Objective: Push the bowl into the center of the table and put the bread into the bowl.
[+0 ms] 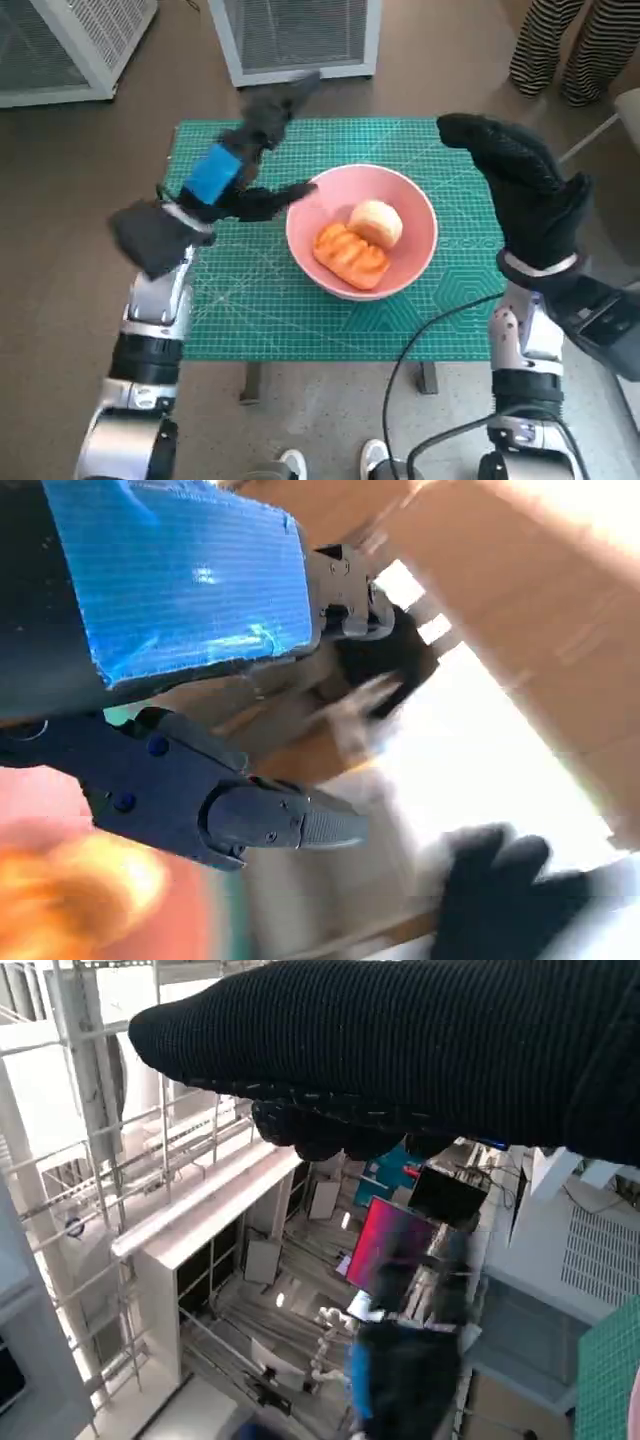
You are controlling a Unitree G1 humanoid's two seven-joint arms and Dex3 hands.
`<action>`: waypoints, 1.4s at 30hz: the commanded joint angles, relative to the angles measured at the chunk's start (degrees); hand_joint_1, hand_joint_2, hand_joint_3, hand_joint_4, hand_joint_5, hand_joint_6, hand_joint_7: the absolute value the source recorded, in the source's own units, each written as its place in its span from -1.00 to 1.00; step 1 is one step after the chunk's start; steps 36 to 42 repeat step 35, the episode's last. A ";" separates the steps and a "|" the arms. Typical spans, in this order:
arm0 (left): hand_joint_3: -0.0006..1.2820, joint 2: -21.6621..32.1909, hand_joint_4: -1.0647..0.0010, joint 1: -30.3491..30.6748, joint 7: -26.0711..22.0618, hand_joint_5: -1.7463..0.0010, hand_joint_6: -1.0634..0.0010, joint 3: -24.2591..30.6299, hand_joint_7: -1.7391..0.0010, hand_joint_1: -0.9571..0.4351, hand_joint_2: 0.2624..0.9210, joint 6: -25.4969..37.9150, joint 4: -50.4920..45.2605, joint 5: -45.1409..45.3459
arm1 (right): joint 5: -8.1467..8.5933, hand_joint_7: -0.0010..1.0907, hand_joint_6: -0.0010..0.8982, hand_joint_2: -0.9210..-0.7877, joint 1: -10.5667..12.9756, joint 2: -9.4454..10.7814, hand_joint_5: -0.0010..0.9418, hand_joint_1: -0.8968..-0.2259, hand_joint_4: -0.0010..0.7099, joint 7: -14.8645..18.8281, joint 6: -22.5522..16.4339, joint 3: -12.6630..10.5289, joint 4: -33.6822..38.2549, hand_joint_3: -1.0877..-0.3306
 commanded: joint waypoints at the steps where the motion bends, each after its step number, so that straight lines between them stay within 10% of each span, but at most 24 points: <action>1: -0.30 -1.91 0.72 3.92 0.61 0.95 1.00 3.67 0.36 -0.51 1.00 0.10 -4.58 -5.70 | -0.74 0.03 -0.94 -1.00 -0.24 0.08 -1.00 -0.12 -0.32 -0.82 1.50 0.58 -0.35 0.17; 42: -0.51 -1.38 0.61 10.92 -1.21 0.98 0.79 8.13 0.51 -0.55 1.00 -1.26 -10.10 -10.62 | -6.03 0.12 -1.00 -1.00 -0.43 1.29 -1.00 -0.09 -0.30 -8.15 3.48 3.69 -4.58 0.05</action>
